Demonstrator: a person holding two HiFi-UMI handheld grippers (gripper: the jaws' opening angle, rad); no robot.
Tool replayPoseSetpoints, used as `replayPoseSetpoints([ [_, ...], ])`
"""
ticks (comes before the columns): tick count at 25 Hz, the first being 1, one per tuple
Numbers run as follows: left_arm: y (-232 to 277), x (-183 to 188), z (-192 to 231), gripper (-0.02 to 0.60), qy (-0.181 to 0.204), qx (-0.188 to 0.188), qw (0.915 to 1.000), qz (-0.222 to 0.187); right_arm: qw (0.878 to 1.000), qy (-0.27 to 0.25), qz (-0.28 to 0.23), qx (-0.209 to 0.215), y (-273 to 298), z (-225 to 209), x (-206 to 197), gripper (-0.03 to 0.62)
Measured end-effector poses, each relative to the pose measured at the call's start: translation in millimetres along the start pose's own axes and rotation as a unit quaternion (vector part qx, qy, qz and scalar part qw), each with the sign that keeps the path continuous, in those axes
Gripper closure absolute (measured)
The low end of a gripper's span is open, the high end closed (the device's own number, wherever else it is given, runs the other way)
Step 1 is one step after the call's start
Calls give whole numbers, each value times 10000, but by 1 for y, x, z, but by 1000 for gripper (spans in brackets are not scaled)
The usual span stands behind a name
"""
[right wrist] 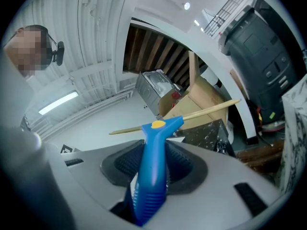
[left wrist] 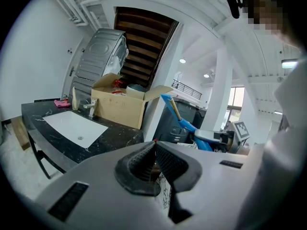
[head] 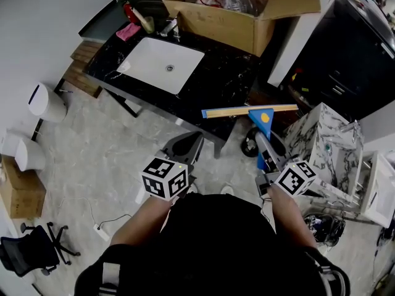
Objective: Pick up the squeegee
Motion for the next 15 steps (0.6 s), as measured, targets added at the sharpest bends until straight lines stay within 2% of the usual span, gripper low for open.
replayPoseSetpoints([
  [15, -2, 1, -1, 564, 38, -124, 9999, 25, 10000, -27, -37, -46, -3, 5, -2, 450],
])
Point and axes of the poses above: the fingertips, and each gripper's own axes: y forward along the fingers, z to its left, x out of its top, the point moved 3 cm from there along -y, backward along the fingers, and after that the axes turned 11 degrees about -x, right-handed, at the moved point
